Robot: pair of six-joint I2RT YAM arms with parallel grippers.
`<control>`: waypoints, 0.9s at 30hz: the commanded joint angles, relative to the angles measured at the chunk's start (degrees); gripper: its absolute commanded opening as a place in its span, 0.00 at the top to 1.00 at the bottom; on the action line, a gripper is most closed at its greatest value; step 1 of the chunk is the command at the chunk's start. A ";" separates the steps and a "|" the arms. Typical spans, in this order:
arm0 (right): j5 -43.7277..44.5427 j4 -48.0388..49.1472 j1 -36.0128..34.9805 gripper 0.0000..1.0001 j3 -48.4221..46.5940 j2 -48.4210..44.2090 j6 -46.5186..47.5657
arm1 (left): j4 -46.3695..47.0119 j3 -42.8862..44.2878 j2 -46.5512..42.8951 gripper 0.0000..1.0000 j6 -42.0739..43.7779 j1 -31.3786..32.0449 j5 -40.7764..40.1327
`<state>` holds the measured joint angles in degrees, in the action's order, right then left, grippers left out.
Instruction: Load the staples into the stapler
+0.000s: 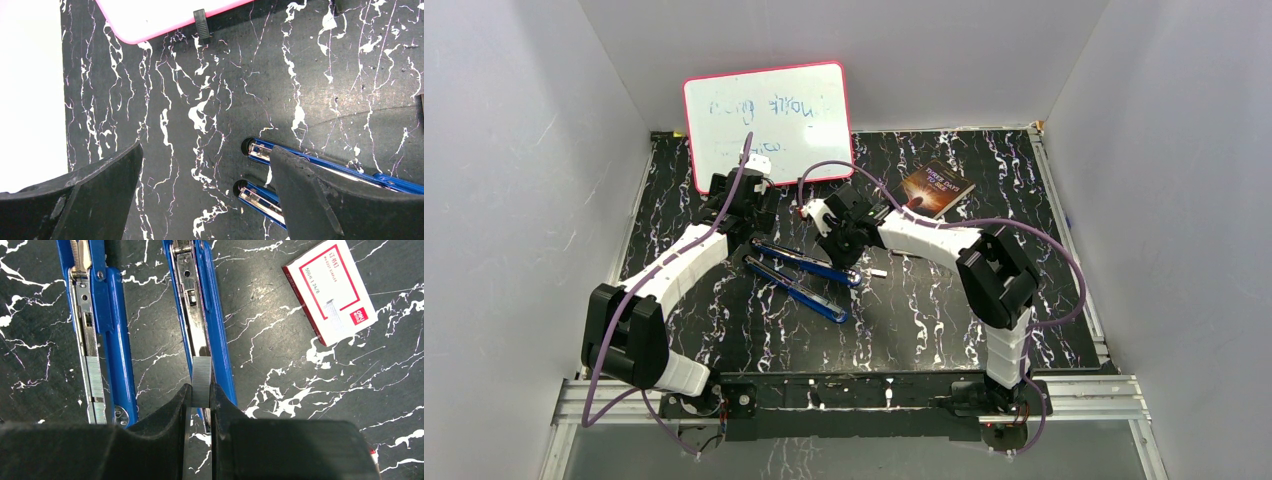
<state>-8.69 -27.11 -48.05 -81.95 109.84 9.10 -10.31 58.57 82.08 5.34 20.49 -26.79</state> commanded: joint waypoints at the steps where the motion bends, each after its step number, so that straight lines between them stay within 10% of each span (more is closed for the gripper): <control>1: 0.62 -0.99 0.15 0.99 -2.93 0.69 -0.67 | 0.37 -0.03 -2.19 0.02 0.43 0.26 -1.25; 27: 0.95 -4.88 0.17 0.98 -5.44 3.51 -0.75 | 0.46 -0.18 -2.41 0.02 0.51 0.35 -1.34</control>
<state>-7.81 -30.52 -48.05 -84.64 112.27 8.95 -10.31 58.54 82.08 5.37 20.49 -26.85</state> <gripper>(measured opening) 0.239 0.982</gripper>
